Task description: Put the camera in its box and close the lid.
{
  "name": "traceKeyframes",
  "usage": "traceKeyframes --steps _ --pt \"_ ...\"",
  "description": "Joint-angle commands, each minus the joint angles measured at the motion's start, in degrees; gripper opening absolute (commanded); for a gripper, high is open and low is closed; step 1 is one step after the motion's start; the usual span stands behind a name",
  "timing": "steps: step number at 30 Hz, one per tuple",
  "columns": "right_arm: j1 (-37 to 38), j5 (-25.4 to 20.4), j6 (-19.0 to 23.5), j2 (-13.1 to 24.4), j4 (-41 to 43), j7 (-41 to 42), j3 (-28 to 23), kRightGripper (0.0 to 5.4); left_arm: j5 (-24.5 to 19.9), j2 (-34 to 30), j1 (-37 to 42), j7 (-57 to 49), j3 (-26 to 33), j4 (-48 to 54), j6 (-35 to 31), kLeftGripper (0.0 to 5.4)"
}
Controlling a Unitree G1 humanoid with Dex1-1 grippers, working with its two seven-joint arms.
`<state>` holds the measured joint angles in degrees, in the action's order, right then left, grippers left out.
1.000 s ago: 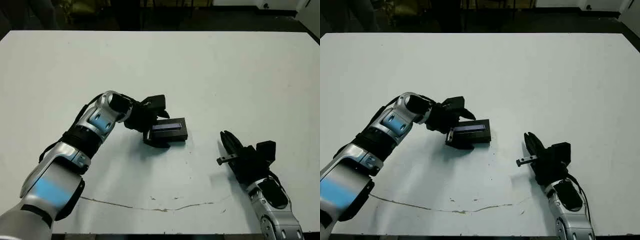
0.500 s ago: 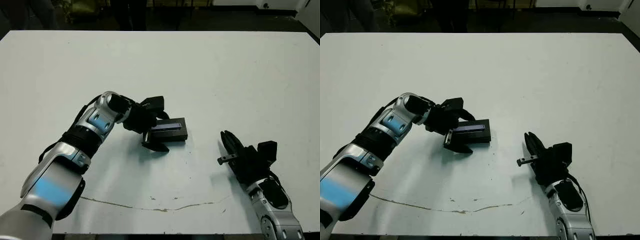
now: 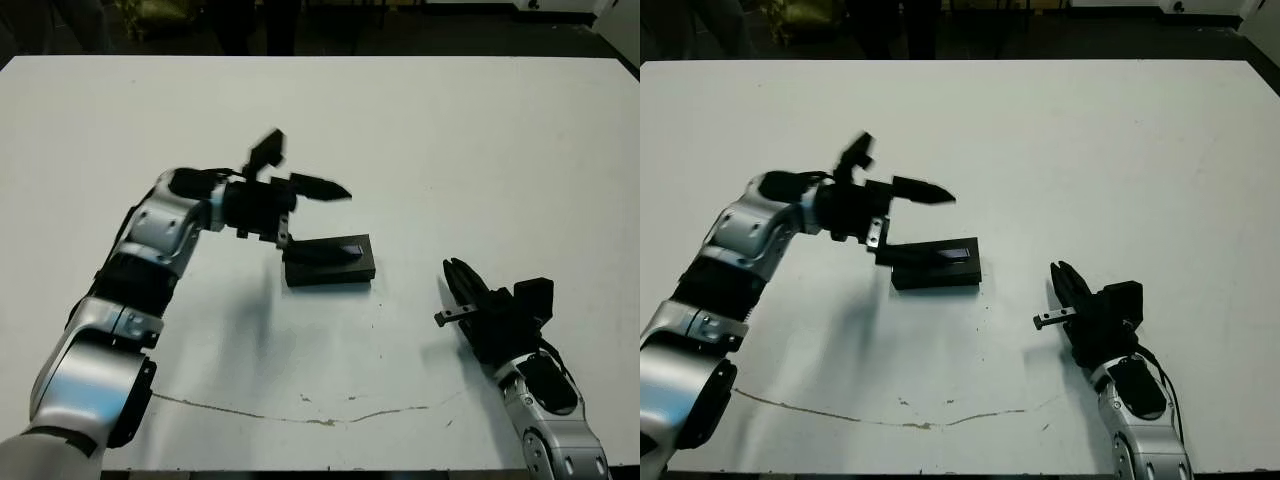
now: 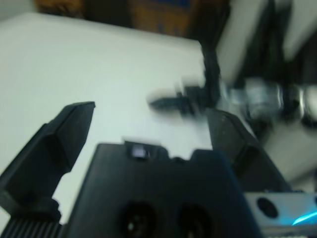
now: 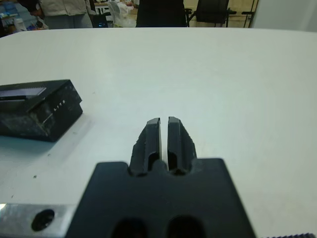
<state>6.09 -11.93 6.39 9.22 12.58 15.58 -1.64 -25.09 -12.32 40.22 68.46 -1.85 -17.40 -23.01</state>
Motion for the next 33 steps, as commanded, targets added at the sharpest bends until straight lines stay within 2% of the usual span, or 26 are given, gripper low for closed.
traceKeyframes --steps 1,3,6,8,12,14,16,18,24,27,33 --pt "-1.84 -0.56 0.14 0.59 -0.43 0.47 -0.83 0.0 -6.41 3.25 -6.65 -14.07 7.48 9.71 -7.11 5.37" --pt "-3.32 -2.07 1.33 0.32 0.06 0.84 -1.21 0.0 -8.45 4.77 -9.74 -22.08 10.28 15.91 -8.6 5.15" --pt "-6.33 -2.37 2.53 0.61 1.34 0.66 -1.01 0.0 -7.39 6.19 -15.64 -32.19 12.42 24.98 -6.1 4.53" --pt "-8.72 -3.66 4.48 0.44 2.33 0.74 -0.88 0.0 -6.62 5.43 -19.21 -35.22 12.64 28.98 -4.84 4.04" --pt "-13.74 -1.41 8.49 0.88 5.28 -0.49 1.71 0.0 -2.91 0.87 -25.81 -35.28 12.24 32.94 -0.23 3.06" --pt "-16.19 -0.9 10.8 0.25 6.2 -0.97 3.49 0.0 1.12 -2.05 -29.38 -36.26 12.14 35.07 2.47 2.57" --pt "-17.82 -0.73 12.63 0.09 6.79 -0.73 5.09 0.0 3.18 -4.12 -31.94 -36.79 12.39 36.39 4.07 2.1" --pt "-19.14 1.05 13.44 1.03 7.03 0.2 7.53 0.0 3.88 -5.84 -33.94 -36.93 13.07 36.97 4.8 1.56" --pt "-20.32 4.16 14.59 0.41 7.1 0.96 13.05 0.0 3.37 -9.09 -37.13 -36.4 13.85 37.17 5.97 0.1" --pt "-20.23 4.86 13.34 -0.43 5.95 1.76 15.13 0.0 2.61 -9.26 -37.97 -36.9 13.63 37.55 5.57 0.02" --pt "-20.11 6.28 14.38 -2.43 3.05 1.19 18.25 0.0 4.15 -8.8 -38.21 -38.84 11.97 37.93 5.93 0.02"
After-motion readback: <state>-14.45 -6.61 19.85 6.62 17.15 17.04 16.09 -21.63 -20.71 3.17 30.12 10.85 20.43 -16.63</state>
